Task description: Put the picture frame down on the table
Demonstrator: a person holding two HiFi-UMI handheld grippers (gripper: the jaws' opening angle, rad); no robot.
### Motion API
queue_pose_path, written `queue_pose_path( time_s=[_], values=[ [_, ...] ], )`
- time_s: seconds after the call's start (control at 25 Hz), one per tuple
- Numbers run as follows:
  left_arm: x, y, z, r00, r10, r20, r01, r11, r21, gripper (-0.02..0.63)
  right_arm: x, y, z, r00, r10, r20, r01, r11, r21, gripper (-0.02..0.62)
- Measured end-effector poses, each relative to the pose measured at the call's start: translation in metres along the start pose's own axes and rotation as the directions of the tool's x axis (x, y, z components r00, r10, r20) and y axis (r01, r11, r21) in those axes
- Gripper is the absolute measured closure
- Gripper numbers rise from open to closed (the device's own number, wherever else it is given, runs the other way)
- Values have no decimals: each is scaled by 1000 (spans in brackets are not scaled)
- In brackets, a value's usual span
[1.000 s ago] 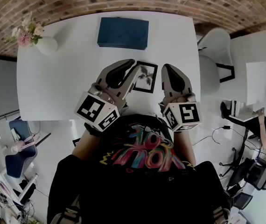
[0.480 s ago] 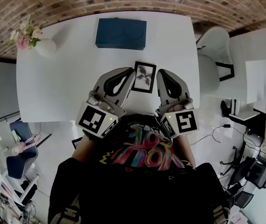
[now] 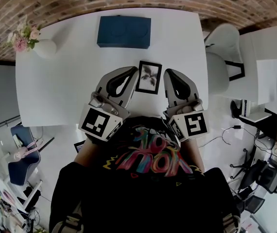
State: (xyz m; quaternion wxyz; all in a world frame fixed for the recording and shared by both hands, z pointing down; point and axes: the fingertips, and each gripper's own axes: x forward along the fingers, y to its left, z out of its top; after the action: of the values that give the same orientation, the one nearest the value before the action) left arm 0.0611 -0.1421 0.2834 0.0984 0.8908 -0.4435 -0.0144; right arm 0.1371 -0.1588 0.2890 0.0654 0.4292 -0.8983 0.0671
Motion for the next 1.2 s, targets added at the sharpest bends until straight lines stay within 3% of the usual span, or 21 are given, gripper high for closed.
queue_pose_path(
  time_s=[0.6, 1.04, 1.2],
  values=[
    [6, 2, 2, 1000, 26, 16, -26, 1000, -8, 580, 2, -4, 0, 1000, 18, 0, -18, 1000, 4, 577],
    [5, 4, -4, 1000, -1, -7, 1, 1000, -1, 580, 4, -1, -4, 999, 28, -21, -27, 1000, 10, 578],
    [3, 3, -3, 1000, -8, -3, 8, 1000, 4, 580, 1, 0, -14, 997, 38, -74, -39, 999, -12, 578]
  ],
)
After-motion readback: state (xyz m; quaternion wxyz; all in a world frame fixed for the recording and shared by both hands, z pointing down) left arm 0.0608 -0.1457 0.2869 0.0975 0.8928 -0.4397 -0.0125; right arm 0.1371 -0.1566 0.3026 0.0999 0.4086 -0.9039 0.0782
